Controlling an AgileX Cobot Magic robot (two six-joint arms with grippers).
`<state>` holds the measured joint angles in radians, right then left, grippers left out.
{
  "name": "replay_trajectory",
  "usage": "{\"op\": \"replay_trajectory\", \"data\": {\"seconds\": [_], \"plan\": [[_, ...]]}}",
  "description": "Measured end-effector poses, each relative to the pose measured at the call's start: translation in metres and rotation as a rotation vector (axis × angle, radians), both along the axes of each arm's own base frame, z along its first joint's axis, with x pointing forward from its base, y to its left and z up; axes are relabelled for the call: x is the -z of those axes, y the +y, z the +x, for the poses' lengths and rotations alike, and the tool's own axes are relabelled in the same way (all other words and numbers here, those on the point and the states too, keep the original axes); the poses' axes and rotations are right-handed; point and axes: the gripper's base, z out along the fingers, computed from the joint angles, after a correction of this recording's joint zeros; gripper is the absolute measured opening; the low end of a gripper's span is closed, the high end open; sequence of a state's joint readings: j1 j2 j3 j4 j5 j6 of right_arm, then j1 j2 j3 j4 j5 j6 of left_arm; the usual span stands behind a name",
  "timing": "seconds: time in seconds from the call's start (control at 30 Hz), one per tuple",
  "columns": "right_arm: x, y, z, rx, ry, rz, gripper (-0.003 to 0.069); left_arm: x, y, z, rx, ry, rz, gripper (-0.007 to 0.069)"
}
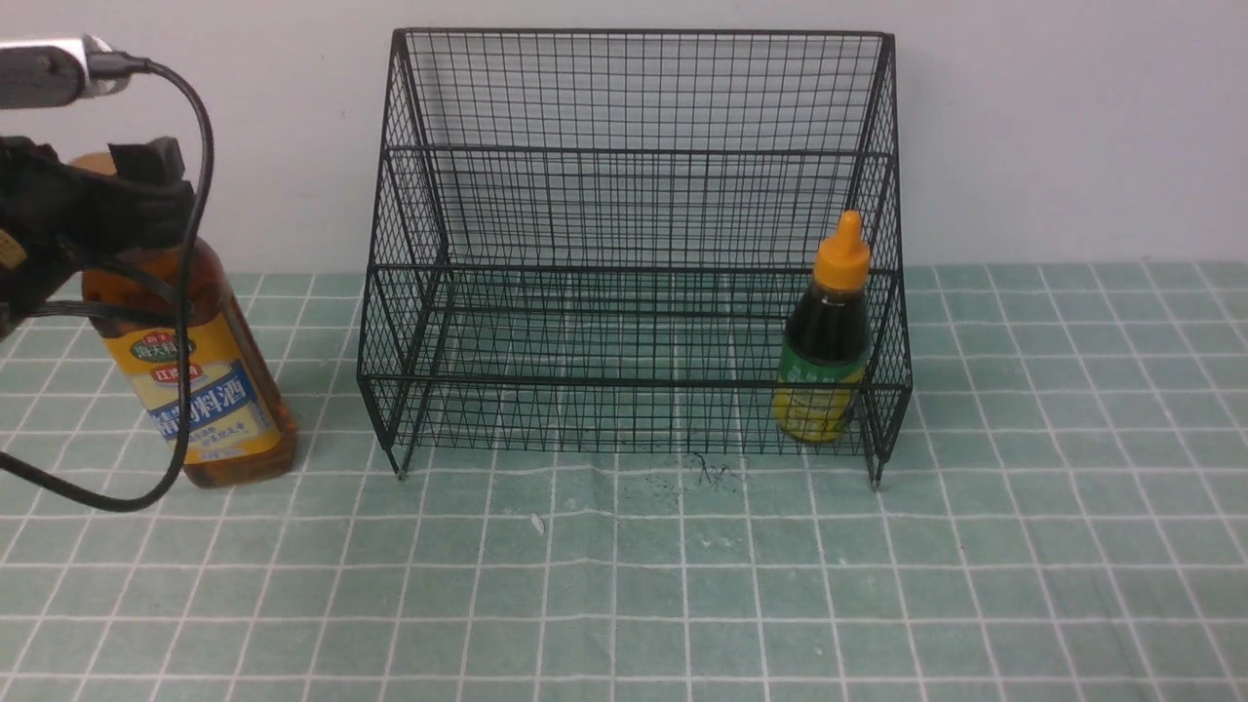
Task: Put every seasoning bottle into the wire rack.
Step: Use the left arm to grab the condiment bottle closest to it, then use the left arm to put the condiment bottle back on the shelf
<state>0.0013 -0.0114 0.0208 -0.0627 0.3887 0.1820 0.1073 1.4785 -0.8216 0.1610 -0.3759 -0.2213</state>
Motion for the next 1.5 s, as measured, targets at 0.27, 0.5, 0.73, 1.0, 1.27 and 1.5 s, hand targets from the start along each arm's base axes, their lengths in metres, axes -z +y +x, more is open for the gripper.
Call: {"op": "replay_trajectory", "data": {"seconds": [0.27,0.5,0.73,1.0,1.27,1.5], "plan": [[0.0,0.0,0.0,0.0,0.0,0.0,-0.0015,0.013,0.0,0.007,0.005,0.016,-0.003,0.0328],[0.0,0.0,0.0,0.0,0.0,-0.001,-0.0015,0.002,0.001,0.004,-0.006,0.038,-0.013,0.0301],[0.0,0.0,0.0,0.0,0.0,-0.001,-0.0015,-0.064,0.0,-0.014,-0.041,-0.024,-0.049,0.0301],[0.0,0.0,0.0,0.0,0.0,-0.001,-0.0015,-0.176,-0.042,-0.033,0.086,-0.258,-0.025,0.0301],[0.0,0.0,0.0,0.0,0.0,-0.001,-0.0015,-0.205,-0.091,-0.015,0.235,-0.318,-0.054,0.0301],[0.0,0.0,0.0,0.0,0.0,-0.001,-0.0015,-0.179,-0.12,0.024,0.294,-0.244,-0.039,0.03]]}}
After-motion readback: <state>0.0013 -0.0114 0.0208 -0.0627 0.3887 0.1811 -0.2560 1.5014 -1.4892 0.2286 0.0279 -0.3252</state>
